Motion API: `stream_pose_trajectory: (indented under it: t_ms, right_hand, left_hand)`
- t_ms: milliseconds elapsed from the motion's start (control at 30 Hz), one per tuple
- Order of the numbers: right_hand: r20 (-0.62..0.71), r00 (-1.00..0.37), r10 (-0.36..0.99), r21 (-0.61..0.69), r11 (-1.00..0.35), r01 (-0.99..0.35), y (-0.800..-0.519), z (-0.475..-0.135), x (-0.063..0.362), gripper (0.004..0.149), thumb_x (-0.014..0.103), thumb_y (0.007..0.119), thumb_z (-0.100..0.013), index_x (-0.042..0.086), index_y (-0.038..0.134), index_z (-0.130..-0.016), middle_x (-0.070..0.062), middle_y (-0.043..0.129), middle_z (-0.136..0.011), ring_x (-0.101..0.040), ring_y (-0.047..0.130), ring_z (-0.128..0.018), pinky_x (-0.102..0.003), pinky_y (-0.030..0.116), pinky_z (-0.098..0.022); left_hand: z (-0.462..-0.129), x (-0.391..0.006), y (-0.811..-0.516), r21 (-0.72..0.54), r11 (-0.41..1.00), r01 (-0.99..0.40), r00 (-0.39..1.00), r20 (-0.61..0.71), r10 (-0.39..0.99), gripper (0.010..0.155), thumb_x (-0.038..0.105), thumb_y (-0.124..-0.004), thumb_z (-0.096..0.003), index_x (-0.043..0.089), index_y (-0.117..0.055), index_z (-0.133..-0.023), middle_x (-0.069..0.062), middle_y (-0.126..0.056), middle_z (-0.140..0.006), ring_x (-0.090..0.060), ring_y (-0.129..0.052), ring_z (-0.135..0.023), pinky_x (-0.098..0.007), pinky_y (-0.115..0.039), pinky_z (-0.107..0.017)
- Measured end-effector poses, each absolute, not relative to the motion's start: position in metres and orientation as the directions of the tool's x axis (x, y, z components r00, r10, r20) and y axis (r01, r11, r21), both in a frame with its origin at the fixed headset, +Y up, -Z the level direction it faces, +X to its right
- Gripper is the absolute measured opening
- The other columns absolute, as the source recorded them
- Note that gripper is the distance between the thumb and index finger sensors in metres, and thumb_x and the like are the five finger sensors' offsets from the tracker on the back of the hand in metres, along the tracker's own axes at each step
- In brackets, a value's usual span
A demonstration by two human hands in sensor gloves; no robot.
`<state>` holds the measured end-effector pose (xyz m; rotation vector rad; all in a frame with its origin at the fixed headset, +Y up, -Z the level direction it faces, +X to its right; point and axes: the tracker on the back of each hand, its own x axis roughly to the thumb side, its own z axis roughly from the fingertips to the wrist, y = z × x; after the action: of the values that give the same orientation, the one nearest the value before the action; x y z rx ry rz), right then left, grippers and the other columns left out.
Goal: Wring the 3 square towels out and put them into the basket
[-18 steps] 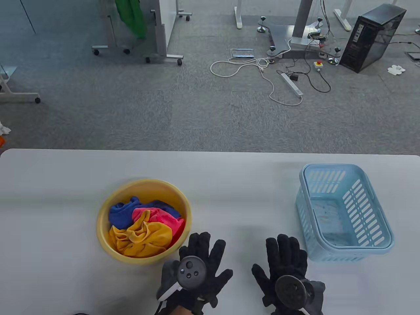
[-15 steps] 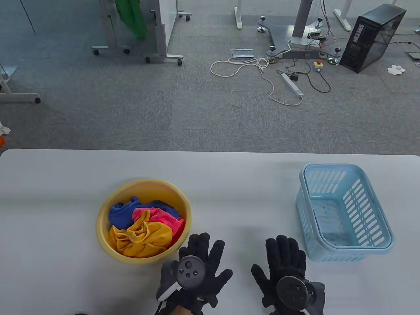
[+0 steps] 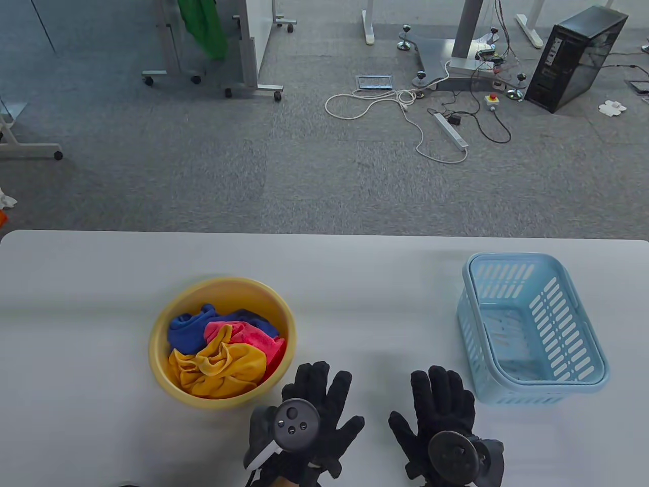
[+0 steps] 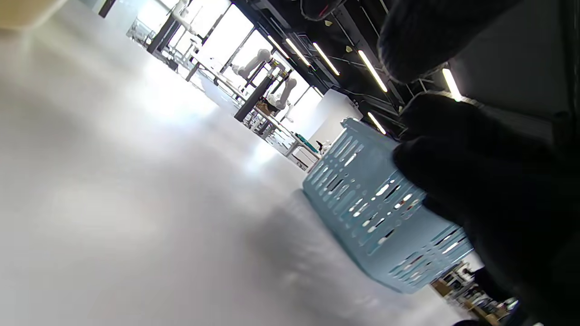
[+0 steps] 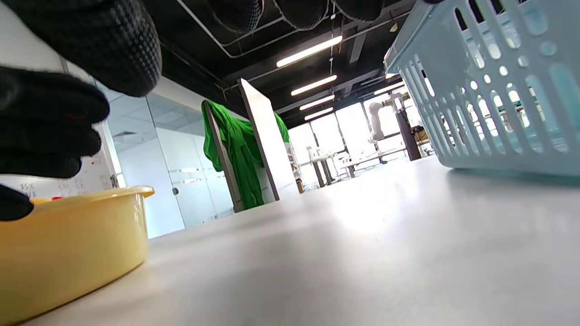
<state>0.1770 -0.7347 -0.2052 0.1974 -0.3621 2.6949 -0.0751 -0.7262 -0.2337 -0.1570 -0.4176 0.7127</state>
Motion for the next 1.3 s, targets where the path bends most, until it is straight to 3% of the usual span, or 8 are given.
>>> stream_pose_trajectory:
  t_ms: [500,667,733,933,1000,1100,1300]
  right_hand:
    - [0.164,-0.890,0.426,-0.183,-0.873,-0.451,-0.734,-0.204,0.173,0.089,0.056,0.084,-0.051,0.018,0.033,-0.114,-0.024,0.026,-0.115,-0.057,0.029,-0.104,-0.076,0.031,-0.073]
    - [0.166,-0.886,0.432,-0.198,-0.866,-0.459,-0.732,-0.202,0.174,0.088,0.056,0.084,-0.052,0.018,0.034,-0.114,-0.024,0.028,-0.115,-0.056,0.030,-0.104,-0.076,0.032,-0.073]
    - [0.165,-0.884,0.437,-0.184,-0.867,-0.462,-0.733,-0.204,0.175,0.086,0.055,0.084,-0.052,0.021,0.036,-0.114,-0.024,0.028,-0.115,-0.057,0.030,-0.104,-0.076,0.031,-0.073]
    - [0.153,-0.881,0.448,-0.181,-0.863,-0.471,-0.733,-0.204,0.179,0.087,0.055,0.084,-0.052,0.019,0.036,-0.114,-0.024,0.029,-0.115,-0.056,0.030,-0.104,-0.076,0.031,-0.073]
    - [0.153,-0.886,0.439,-0.198,-0.864,-0.462,-0.731,-0.203,0.180,0.084,0.052,0.084,-0.052,0.019,0.038,-0.114,-0.024,0.030,-0.115,-0.056,0.031,-0.104,-0.076,0.031,-0.073]
    - [0.148,-0.885,0.441,-0.199,-0.863,-0.464,-0.731,-0.203,0.182,0.084,0.053,0.084,-0.052,0.019,0.038,-0.114,-0.024,0.031,-0.115,-0.056,0.032,-0.104,-0.076,0.032,-0.073]
    - [0.139,-0.877,0.461,-0.186,-0.857,-0.480,-0.734,-0.205,0.184,0.087,0.054,0.084,-0.052,0.019,0.034,-0.114,-0.024,0.031,-0.116,-0.056,0.032,-0.104,-0.076,0.032,-0.073]
  left_hand:
    - [-0.224,-0.054,-0.702,-0.218,0.819,-0.530,0.723,0.389,0.572,0.077,0.056,-0.078,-0.0564,0.026,-0.043,-0.119,-0.018,-0.024,-0.121,-0.047,-0.015,-0.111,-0.073,-0.023,-0.070]
    - [-0.235,-0.070,-0.679,-0.149,0.876,-0.459,0.785,0.394,0.479,0.077,0.055,-0.080,-0.0556,0.026,-0.045,-0.118,-0.019,-0.027,-0.121,-0.047,-0.019,-0.111,-0.073,-0.024,-0.070]
    - [-0.245,-0.081,-0.670,-0.088,0.897,-0.434,0.836,0.331,0.437,0.077,0.054,-0.081,-0.0553,0.024,-0.047,-0.118,-0.020,-0.029,-0.120,-0.048,-0.020,-0.111,-0.073,-0.025,-0.070]
    - [-0.274,-0.114,-0.651,-0.072,0.959,-0.274,0.935,0.215,0.283,0.078,0.053,-0.084,-0.0544,0.024,-0.048,-0.118,-0.019,-0.029,-0.120,-0.047,-0.020,-0.111,-0.073,-0.025,-0.070]
    - [-0.282,-0.127,-0.645,-0.061,0.973,-0.224,0.963,0.141,0.231,0.073,0.044,-0.086,-0.0546,0.023,-0.052,-0.116,-0.020,-0.034,-0.120,-0.048,-0.024,-0.111,-0.073,-0.026,-0.071]
    - [-0.291,-0.148,-0.641,-0.061,0.988,-0.144,0.988,0.056,0.147,0.073,0.042,-0.089,-0.0532,0.021,-0.056,-0.115,-0.021,-0.039,-0.119,-0.049,-0.029,-0.111,-0.073,-0.029,-0.070]
    - [-0.311,-0.190,-0.644,-0.187,0.960,-0.209,0.971,-0.154,0.182,0.076,0.044,-0.092,-0.0521,0.019,-0.057,-0.115,-0.023,-0.047,-0.118,-0.050,-0.032,-0.111,-0.074,-0.028,-0.070]
